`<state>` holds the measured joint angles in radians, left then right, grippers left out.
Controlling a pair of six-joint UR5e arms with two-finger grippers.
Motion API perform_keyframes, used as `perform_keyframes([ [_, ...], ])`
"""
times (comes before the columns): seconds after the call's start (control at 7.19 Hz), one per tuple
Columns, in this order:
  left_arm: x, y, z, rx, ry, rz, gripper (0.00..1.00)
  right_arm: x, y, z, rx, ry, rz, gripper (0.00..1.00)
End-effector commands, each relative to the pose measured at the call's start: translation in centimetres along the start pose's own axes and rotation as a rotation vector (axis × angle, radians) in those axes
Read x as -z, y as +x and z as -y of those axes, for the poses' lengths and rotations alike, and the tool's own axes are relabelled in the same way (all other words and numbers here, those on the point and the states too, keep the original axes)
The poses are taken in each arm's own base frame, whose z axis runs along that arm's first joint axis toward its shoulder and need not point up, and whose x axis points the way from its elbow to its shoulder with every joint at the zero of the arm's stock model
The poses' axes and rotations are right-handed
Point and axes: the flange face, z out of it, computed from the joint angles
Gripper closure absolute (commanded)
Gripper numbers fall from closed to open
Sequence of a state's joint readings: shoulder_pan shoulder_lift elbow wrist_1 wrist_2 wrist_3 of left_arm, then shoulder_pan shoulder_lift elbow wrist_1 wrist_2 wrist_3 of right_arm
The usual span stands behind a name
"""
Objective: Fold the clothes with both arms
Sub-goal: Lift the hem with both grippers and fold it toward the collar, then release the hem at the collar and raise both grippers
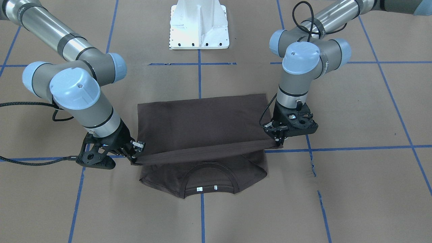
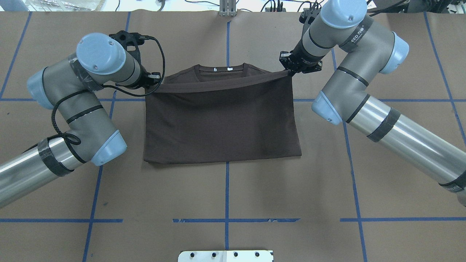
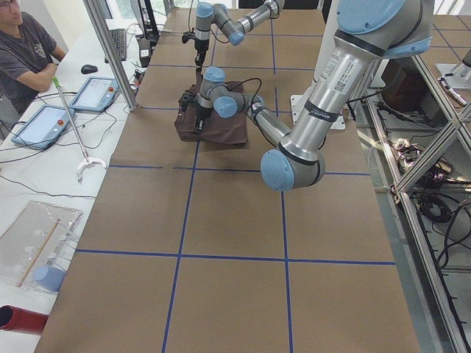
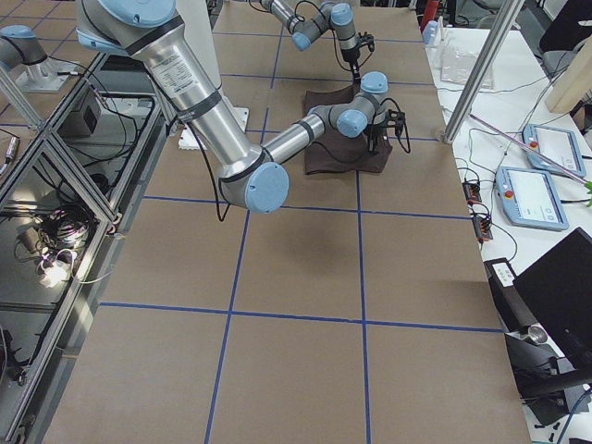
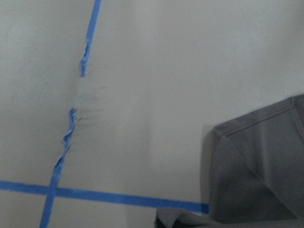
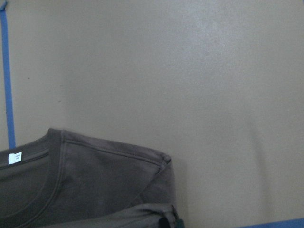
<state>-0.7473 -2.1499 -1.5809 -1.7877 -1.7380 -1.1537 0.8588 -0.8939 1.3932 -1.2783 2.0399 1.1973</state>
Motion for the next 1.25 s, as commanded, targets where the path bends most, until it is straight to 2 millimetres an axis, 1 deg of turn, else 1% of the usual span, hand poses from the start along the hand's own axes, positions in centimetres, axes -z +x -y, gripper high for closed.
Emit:
perform_keyframes([
  [0.0,-0.5,1.0,1.0,0.005,0.001,0.004,1.0,-0.6,0.5,0.8,-0.012,0.003,-0.012,1.0],
  [0.14,-1.0,1.3,1.3,0.006,0.002,0.008,1.0,-0.7,0.3,1.0,-0.012,0.002,-0.014,1.0],
  [0.42,-2.5,0.8,1.7,0.006,0.01,-0.003,1.0,-1.0,-1.1,1.7,-0.014,0.0,-0.018,1.0],
  [0.97,-2.3,1.1,1.9,0.005,0.016,-0.015,1.0,-0.6,-1.7,1.8,0.002,0.014,0.01,1.0],
  [1.11,-2.2,1.1,1.9,0.005,0.017,-0.016,0.8,-0.6,-1.4,1.8,0.008,0.022,0.025,0.89],
])
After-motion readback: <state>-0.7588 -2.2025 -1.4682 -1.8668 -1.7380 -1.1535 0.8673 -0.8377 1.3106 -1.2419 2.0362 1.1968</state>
